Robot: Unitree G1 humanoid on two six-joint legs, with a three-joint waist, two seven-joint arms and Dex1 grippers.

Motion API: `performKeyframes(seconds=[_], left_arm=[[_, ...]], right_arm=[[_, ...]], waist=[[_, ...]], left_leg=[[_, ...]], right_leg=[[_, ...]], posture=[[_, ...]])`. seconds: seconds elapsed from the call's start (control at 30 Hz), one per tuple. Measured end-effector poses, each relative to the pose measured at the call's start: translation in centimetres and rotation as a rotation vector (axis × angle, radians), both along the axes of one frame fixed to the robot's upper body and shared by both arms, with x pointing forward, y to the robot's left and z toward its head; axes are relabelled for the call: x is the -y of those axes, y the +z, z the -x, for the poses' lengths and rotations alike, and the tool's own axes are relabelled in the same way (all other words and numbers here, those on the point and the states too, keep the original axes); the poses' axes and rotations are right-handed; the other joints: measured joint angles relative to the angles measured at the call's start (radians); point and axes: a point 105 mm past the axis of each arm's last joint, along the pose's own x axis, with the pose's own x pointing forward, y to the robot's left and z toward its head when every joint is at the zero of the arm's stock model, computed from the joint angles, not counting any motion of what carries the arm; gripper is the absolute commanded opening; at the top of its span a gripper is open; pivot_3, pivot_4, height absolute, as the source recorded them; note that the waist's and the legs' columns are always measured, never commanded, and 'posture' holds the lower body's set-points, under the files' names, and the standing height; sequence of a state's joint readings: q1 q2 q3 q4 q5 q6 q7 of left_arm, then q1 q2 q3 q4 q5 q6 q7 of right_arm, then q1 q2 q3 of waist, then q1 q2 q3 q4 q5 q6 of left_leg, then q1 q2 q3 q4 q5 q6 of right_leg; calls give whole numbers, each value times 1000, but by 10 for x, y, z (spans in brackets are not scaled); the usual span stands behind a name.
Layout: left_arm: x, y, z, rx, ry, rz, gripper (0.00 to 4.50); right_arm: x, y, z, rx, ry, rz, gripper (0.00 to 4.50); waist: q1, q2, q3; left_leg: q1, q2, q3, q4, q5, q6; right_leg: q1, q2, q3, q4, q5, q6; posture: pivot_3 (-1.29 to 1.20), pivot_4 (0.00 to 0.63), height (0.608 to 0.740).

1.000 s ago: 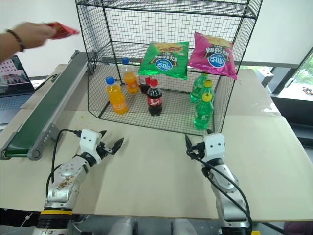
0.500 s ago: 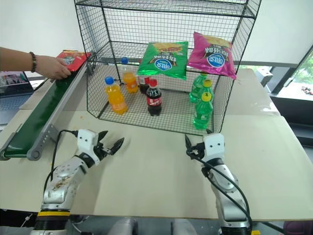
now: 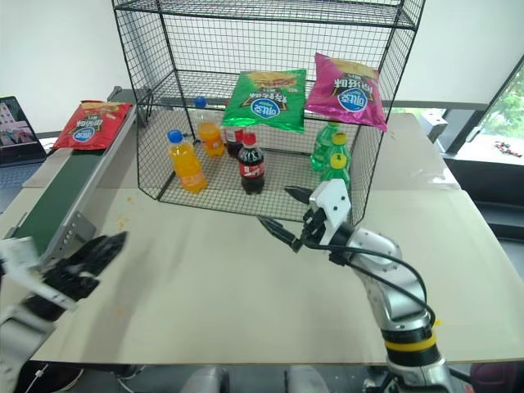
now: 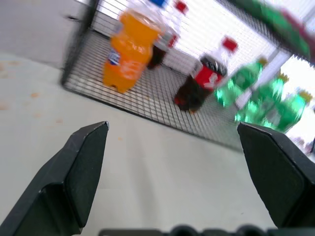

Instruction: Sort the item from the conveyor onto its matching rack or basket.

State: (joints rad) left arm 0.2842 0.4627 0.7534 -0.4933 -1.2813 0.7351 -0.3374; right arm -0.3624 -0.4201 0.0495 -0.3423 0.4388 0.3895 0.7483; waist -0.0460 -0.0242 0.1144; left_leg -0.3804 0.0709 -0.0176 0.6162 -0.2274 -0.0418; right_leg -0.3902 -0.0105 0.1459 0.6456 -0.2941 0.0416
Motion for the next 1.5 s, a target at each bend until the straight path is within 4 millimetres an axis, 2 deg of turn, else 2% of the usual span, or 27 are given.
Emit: performKeyframes(seconds=[0.13,0.2,0.33,0.5,0.63,0.8,1.0,1.23,1.5], left_arm=[[-29,8,26,27,165,198,4443],[-51,5,45,33,293,339,4443],[-89,0,71,51,478,531,4443],[-113,-19,83,35,583,643,4443],[-119,-32,76,24,588,702,4443],[-125,-25,60,37,552,705,4443],[-121,-34,55,-8,526,718,4443],[-127,-27,46,-16,508,679,4443],[-128,-31,43,-29,503,684,4443]], right_arm=[[-21,14,14,13,218,-2,4500],[-33,23,21,22,350,-9,4500],[-49,36,34,57,515,-15,4500],[-65,36,40,52,615,-19,4500],[-71,43,41,79,645,-18,4500],[-74,51,40,108,658,-18,4500],[-73,51,39,115,651,-24,4500],[-72,53,38,121,637,-28,4500],[-73,57,38,128,611,-38,4500]], waist=[[1,0,0],[-2,0,0],[7,1,0],[10,0,0],[10,0,0],[6,0,0],[4,0,0],[4,1,1],[4,1,1]], left_leg=[[1,0,-2,1,0,0],[1,0,-2,1,0,0],[1,0,-6,1,0,0],[1,-1,-6,1,0,-1],[0,-1,-6,1,0,-1],[0,-1,-7,1,0,-1],[0,-1,-8,-1,0,-1],[0,-1,-8,-1,0,-2],[0,-1,-8,-2,0,-2]], right_leg=[[1,-1,-3,0,-1,-1],[1,-1,-3,0,-1,-2],[2,0,-6,0,-2,-3],[2,-1,-7,0,-3,-4],[2,-1,-8,0,-3,-4],[2,-1,-9,0,-3,-5],[1,-1,-10,0,-4,-6],[1,-1,-11,0,-4,-6],[1,-1,-11,0,-4,-6]], posture=[[0,150,740],[0,150,740],[0,150,740],[0,150,740],[0,150,740],[0,150,740],[0,150,740],[0,150,740],[0,150,740]])
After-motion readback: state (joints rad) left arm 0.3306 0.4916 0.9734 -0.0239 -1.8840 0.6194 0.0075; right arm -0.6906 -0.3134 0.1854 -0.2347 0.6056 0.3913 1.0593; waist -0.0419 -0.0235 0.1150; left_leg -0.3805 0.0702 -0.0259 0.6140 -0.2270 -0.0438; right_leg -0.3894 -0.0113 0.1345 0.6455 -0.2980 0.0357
